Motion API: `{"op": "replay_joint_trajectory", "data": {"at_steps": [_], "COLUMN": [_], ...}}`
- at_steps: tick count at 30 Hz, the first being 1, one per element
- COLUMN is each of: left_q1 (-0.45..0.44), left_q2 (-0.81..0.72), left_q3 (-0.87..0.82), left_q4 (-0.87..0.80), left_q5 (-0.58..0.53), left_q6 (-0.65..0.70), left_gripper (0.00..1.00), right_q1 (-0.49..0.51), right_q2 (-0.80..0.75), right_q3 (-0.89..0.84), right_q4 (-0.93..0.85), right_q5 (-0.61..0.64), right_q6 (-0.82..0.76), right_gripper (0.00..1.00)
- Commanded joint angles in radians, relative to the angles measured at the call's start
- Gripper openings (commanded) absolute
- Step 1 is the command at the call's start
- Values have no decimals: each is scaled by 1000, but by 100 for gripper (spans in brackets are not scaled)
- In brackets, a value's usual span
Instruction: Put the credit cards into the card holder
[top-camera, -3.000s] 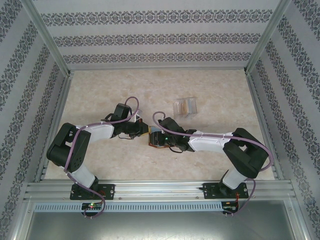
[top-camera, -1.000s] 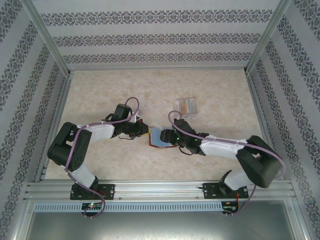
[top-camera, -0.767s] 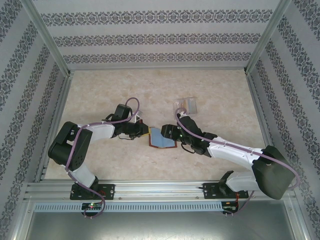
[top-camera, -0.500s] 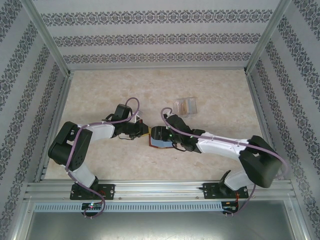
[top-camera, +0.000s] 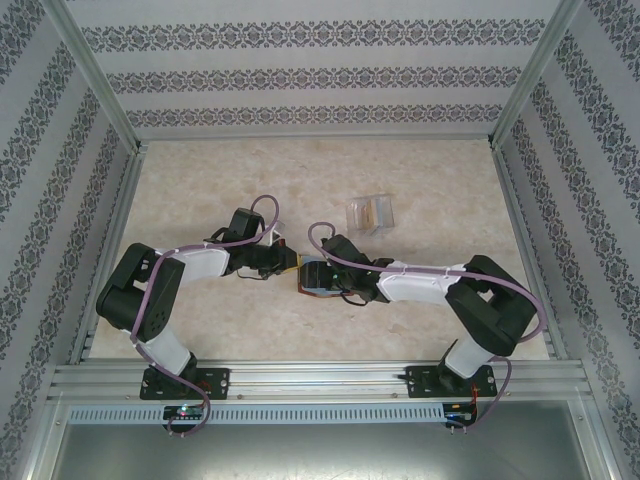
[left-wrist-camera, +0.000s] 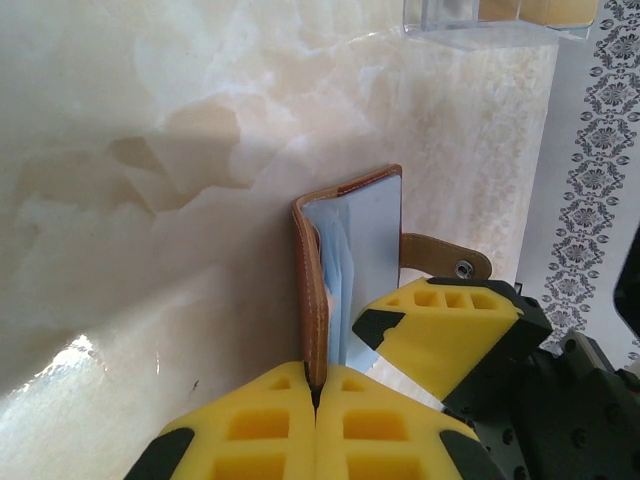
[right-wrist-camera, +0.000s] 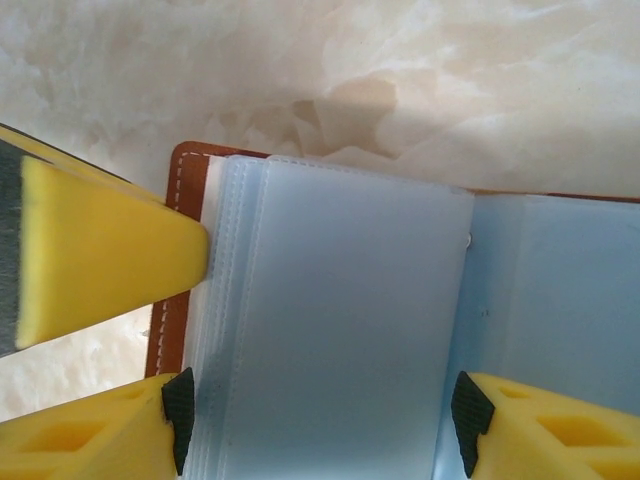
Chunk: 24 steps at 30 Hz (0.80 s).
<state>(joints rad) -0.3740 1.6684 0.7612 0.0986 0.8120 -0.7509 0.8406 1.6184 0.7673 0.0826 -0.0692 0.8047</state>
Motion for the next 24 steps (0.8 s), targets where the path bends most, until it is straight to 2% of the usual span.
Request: {"op": "replay_joint_trajectory", "data": {"at_steps": [1,9,18,24], "left_q1": [-10,-10,-11,-9], "left_q2": [10,6,5,13], "left_q3": [-5,-11,-7,3], "left_q4": [26,26,14,5], "left_q5": [22,21,19,21], "left_q6": [15,13,20,24], "left_gripper": [0,0,0,0], "right_q1": [6,6,5,0], "right_q2": [35,36,-74,-206], "right_q3": [15,9,-4,-53], "right_q4": [1,-14,-227,-210], "right_q5": [-4,20,275,315], "right_q6": [3,11,33,16], "right_gripper": [71,71,72,73]}}
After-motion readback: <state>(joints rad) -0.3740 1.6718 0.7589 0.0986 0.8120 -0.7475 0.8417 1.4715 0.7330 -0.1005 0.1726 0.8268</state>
